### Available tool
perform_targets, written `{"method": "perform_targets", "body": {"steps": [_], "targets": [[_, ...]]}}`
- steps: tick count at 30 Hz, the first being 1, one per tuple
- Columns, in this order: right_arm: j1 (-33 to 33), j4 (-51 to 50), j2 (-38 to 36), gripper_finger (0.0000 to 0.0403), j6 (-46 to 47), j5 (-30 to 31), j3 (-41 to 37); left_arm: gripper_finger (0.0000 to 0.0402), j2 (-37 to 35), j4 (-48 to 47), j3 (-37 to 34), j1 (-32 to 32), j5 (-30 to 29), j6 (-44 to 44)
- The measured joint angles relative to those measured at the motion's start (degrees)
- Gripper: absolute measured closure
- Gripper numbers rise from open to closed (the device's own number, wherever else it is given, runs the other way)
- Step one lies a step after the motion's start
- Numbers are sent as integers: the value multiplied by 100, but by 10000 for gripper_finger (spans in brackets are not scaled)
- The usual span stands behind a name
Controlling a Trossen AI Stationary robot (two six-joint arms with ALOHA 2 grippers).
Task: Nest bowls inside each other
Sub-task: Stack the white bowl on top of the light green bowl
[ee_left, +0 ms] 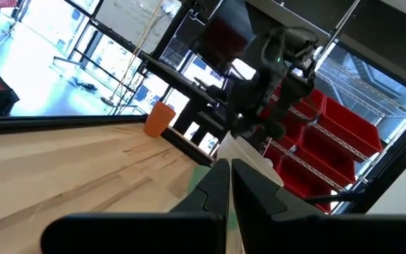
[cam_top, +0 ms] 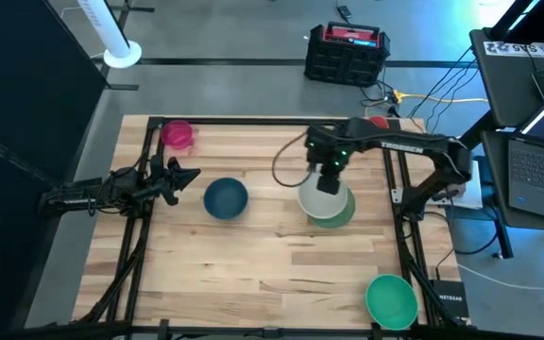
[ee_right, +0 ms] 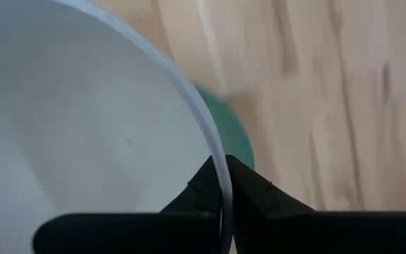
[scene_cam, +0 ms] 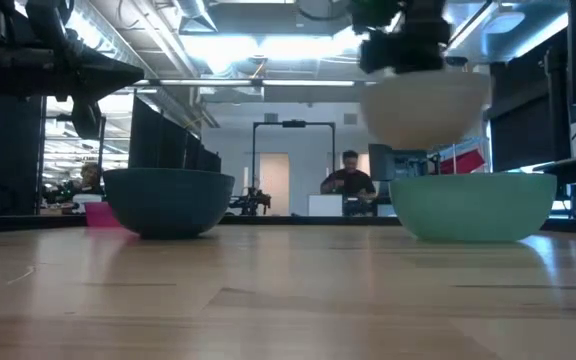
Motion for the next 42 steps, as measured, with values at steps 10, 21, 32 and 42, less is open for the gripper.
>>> {"method": "perform_targets", "body": {"steps": [10, 21, 32, 42], "targets": [[-78, 1327, -640, 403, 434, -297, -2194, 402, -1, -17, 0, 0, 0, -119], [-74, 2662, -22, 403, 831, -733, -2182, 402, -1, -19, 2, 0, 0, -152], [-74, 2152, 1350, 403, 448, -633, -339, 402, -1, -67, 11, 0, -1, -140], [-76, 1556, 2079, 388, 245, -377, 982, 402, -4, -73, 13, 0, -2, -143]]}}
